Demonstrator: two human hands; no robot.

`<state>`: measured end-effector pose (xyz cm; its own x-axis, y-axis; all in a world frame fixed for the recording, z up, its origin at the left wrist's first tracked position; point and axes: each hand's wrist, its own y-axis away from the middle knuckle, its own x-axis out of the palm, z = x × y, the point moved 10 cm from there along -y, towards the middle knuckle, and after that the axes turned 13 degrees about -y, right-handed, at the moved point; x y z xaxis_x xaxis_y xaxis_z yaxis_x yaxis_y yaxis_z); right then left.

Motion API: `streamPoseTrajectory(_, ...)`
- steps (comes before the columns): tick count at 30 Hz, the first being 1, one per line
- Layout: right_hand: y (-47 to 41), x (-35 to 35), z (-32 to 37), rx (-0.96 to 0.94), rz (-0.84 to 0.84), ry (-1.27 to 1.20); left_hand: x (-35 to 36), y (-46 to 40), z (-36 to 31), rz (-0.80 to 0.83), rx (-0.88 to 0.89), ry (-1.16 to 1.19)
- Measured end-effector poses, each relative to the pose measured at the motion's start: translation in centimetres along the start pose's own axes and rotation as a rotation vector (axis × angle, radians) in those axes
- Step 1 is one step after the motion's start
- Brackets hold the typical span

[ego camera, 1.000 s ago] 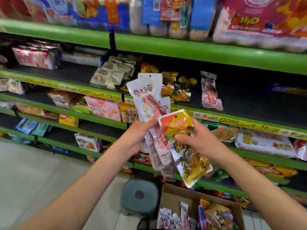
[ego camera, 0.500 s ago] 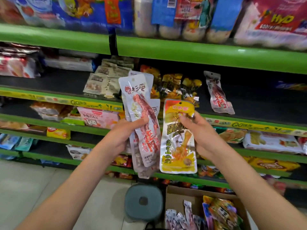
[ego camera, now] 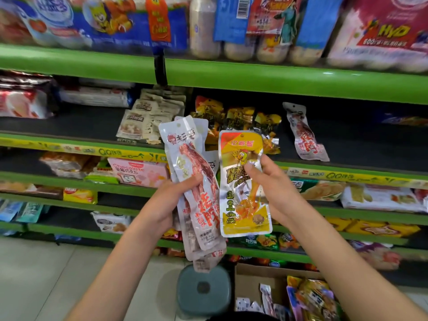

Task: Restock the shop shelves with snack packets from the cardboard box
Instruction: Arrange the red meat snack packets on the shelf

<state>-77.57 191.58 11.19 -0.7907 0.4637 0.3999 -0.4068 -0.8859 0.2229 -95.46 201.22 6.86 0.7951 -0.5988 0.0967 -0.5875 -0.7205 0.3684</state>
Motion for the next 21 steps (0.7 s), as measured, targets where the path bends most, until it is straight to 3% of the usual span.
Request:
streamPoseTrajectory(7,0.2,-2.4,-1.6,0.063,-0.207,-0.15,0.5,0.4,0.0,0.018,0.019,-0.015)
streamPoseTrajectory(13,0.1,-2.2,-2.9,0.109,-0.168,-0.246,0.2,0.8,0.4,0.016,0.011,-0.005)
streamPoseTrajectory(21,0.3,-1.5,-3.2,0.126,-0.151,-0.186,-0.1,1.2,0.7,0.007,0.001,-0.02)
